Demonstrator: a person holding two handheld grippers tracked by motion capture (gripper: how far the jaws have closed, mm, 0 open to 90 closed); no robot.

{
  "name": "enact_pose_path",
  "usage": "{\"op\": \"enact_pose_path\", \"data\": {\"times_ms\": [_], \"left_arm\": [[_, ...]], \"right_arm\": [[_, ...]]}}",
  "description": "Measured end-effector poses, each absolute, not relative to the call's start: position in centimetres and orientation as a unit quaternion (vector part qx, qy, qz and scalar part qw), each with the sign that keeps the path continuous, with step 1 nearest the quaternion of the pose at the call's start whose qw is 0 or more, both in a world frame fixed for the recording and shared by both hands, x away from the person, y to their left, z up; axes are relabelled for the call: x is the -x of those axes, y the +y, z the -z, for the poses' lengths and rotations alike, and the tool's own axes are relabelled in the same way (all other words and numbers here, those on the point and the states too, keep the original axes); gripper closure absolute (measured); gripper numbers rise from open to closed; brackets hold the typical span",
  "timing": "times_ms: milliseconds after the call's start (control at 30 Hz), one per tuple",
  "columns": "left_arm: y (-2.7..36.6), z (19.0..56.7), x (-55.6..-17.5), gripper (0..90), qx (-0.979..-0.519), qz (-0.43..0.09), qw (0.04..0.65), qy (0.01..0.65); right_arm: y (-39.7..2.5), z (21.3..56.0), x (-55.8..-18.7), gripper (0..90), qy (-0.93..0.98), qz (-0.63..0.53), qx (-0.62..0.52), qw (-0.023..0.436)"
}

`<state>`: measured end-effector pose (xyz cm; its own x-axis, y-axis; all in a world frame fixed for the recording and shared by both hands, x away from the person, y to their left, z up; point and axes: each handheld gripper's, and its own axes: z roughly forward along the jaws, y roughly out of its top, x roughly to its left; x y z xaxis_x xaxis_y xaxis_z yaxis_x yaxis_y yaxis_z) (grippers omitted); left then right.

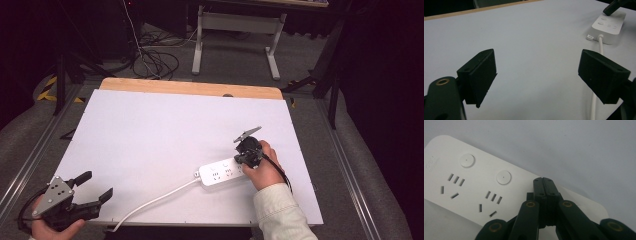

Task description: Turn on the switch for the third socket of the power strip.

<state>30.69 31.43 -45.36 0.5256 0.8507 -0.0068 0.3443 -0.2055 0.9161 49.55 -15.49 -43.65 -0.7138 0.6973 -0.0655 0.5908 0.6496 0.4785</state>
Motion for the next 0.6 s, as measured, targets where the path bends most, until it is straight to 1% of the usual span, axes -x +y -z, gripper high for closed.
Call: {"op": "enact_pose_path", "data": {"times_ms": [433, 500, 600], "left_arm": [[31.40, 45.36, -30.72, 15.3, -0.729, -0.263, 0.482, 0.409], [31.44, 45.36, -30.74, 15.3, -0.731, -0.262, 0.479, 0.409], [31.46, 45.38, -30.76, 15.3, -0.730, -0.260, 0.480, 0.410]], "right_arm": [[-15.19, 43.69, -49.47, 90.0, 0.900, -0.208, -0.360, 0.129], [-15.43, 43.63, -49.66, 90.0, 0.899, -0.215, -0.364, 0.118], [-15.88, 42.95, -49.22, 90.0, 0.895, -0.229, -0.353, 0.145]]}}
